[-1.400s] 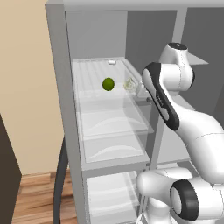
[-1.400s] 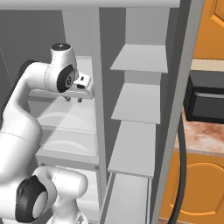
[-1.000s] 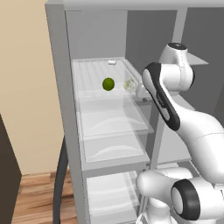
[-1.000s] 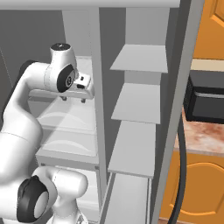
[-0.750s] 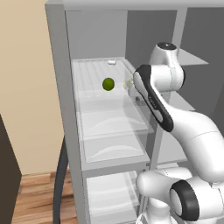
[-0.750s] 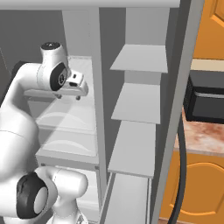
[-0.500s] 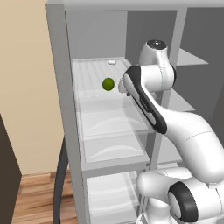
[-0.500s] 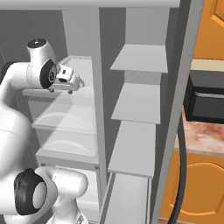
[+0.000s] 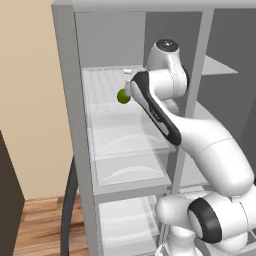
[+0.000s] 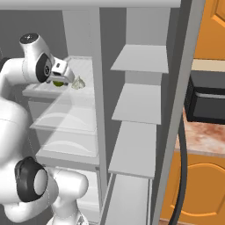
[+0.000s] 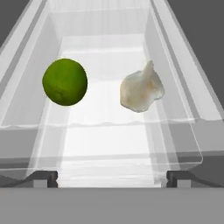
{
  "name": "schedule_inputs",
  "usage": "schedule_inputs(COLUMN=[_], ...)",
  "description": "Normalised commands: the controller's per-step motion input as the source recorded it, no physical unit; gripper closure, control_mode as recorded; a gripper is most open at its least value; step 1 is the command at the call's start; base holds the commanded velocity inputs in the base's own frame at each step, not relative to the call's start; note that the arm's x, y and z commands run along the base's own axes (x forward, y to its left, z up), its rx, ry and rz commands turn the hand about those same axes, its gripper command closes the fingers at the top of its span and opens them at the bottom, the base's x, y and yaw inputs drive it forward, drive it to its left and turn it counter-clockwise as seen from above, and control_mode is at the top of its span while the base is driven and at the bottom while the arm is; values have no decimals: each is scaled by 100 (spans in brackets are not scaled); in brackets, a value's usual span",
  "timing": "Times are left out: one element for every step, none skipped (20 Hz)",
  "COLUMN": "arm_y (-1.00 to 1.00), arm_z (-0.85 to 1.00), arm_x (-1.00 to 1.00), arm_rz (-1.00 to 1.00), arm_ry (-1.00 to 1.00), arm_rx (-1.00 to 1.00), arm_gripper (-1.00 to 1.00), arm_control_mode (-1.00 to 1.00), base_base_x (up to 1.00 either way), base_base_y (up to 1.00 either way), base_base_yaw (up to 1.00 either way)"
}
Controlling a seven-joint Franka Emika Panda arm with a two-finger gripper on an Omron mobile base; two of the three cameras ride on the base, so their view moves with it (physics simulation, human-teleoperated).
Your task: Take the lime and garlic from the fridge shelf and place them in the freezer drawer to begin freezing them.
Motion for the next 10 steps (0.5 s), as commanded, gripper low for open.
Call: schedule_inputs(arm_y=[16, 16, 17, 21, 29, 36, 44, 46, 40, 36], arm_z=[0, 0, 0, 0, 0, 0, -7, -11, -18, -19], arm_x=[56, 60, 61, 57, 55, 50, 50, 51, 54, 54], arm_rz=[-3, -3, -4, -5, -7, -9, -11, -12, -12, -12], arm_ry=[0, 0, 1, 1, 1, 0, 0, 0, 0, 0], arm_rx=[7, 6, 5, 5, 5, 4, 5, 6, 8, 10], arm_gripper=[-100, -100, -100, -100, -100, -100, -100, -100, -100, -100], arm_control_mode=[-100, -100, -100, -100, -100, -100, -100, -100, -100, -100], base_base_x=[0, 0, 0, 0, 0, 0, 0, 0, 0, 0], base_base_y=[0, 0, 0, 0, 0, 0, 0, 0, 0, 0], base_base_yaw=[0, 0, 0, 0, 0, 0, 0, 0, 0, 0])
